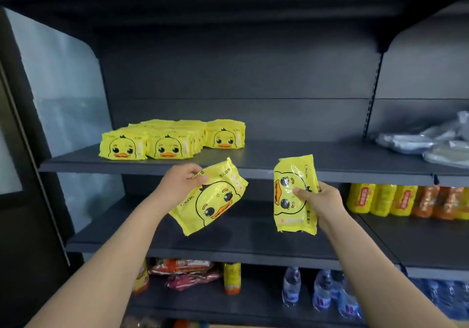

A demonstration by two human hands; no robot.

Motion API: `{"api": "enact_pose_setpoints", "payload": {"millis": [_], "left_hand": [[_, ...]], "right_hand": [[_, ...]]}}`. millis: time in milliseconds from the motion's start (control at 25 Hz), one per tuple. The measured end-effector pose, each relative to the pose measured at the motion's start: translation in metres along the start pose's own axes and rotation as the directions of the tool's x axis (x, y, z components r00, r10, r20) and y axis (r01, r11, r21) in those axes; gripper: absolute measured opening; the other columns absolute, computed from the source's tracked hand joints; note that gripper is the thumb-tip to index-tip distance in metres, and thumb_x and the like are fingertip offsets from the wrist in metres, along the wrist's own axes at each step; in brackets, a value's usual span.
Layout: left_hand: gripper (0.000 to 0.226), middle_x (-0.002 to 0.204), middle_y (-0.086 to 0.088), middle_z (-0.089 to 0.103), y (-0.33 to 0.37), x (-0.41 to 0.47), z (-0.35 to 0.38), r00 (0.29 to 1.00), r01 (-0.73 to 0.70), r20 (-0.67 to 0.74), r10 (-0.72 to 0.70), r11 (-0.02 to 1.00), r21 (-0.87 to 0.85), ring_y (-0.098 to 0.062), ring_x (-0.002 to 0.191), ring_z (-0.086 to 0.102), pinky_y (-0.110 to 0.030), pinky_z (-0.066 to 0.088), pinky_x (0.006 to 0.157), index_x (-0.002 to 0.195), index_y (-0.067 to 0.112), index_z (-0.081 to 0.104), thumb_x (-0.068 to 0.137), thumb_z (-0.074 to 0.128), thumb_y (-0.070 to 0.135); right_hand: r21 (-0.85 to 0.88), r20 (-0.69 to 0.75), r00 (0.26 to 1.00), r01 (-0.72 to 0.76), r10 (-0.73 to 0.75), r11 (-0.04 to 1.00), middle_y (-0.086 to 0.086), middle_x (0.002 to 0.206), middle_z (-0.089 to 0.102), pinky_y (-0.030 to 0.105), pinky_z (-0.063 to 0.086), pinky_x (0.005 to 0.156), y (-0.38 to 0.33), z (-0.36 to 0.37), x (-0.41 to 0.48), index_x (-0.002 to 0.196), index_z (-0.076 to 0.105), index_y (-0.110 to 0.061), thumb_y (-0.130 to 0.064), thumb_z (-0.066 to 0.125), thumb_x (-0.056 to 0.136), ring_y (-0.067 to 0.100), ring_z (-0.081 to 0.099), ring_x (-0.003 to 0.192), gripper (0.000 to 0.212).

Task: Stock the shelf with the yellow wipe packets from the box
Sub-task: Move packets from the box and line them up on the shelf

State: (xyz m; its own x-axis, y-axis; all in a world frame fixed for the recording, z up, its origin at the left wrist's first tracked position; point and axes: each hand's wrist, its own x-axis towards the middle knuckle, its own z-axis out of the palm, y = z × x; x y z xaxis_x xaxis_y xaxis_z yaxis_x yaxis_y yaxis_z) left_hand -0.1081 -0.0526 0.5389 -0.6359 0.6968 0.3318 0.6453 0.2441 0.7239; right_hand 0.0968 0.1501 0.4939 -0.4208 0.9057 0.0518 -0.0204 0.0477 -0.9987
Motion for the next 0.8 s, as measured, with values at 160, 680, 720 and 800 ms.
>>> {"api": "enact_pose_setpoints", "payload": {"millis": [160, 680, 720, 800], "left_hand": [[0.035, 0.122, -0.005, 0.058, 0.001, 0.065, -0.028, 0.992, -0.114, 0.052, 0.113, 0.993, 0.032, -0.013, 0.11, 0.052, -0.022, 0.036, 0.086, 0.123, 0.01, 0.057, 0.09, 0.059, 0.023], [0.013, 0.082, 0.007, 0.06, 0.004, 0.255, -0.028, 0.943, -0.304, 0.169, 0.287, 0.949, 0.086, -0.011, 0.083, 0.056, -0.023, 0.04, 0.068, 0.099, 0.014, 0.063, 0.087, 0.064, 0.019], [0.014, 0.082, 0.007, 0.06, 0.003, 0.265, -0.023, 0.94, -0.307, 0.185, 0.286, 0.947, 0.099, -0.011, 0.082, 0.056, -0.022, 0.04, 0.066, 0.1, 0.013, 0.063, 0.087, 0.064, 0.019], [0.014, 0.087, 0.004, 0.06, -0.001, 0.288, -0.011, 0.932, -0.321, 0.221, 0.287, 0.938, 0.134, -0.012, 0.086, 0.055, -0.02, 0.04, 0.064, 0.1, 0.013, 0.063, 0.087, 0.063, 0.019]], "right_hand": [[-0.049, -0.034, 0.998, 0.059, -0.061, 0.997, 0.01, 0.085, 0.072, 0.05, 0.056, 0.078, -0.029, 0.035, 0.026, 0.082, 0.066, -0.014, -0.007, 0.075, 0.077, 0.031, 0.069, 0.079, 0.013], [-0.429, -0.21, 0.94, 0.159, -0.269, 0.889, 0.011, 0.089, 0.07, 0.041, 0.055, 0.08, -0.099, 0.1, 0.119, 0.084, 0.064, -0.009, -0.018, 0.077, 0.075, 0.029, 0.066, 0.085, 0.018], [-0.471, -0.204, 0.936, 0.164, -0.288, 0.867, 0.011, 0.088, 0.069, 0.04, 0.055, 0.078, -0.1, 0.1, 0.126, 0.085, 0.065, -0.007, -0.018, 0.076, 0.076, 0.029, 0.065, 0.085, 0.019], [-0.522, -0.186, 0.935, 0.167, -0.303, 0.836, 0.011, 0.087, 0.069, 0.039, 0.054, 0.076, -0.102, 0.103, 0.145, 0.089, 0.065, -0.005, -0.019, 0.075, 0.076, 0.028, 0.065, 0.084, 0.022]]}}
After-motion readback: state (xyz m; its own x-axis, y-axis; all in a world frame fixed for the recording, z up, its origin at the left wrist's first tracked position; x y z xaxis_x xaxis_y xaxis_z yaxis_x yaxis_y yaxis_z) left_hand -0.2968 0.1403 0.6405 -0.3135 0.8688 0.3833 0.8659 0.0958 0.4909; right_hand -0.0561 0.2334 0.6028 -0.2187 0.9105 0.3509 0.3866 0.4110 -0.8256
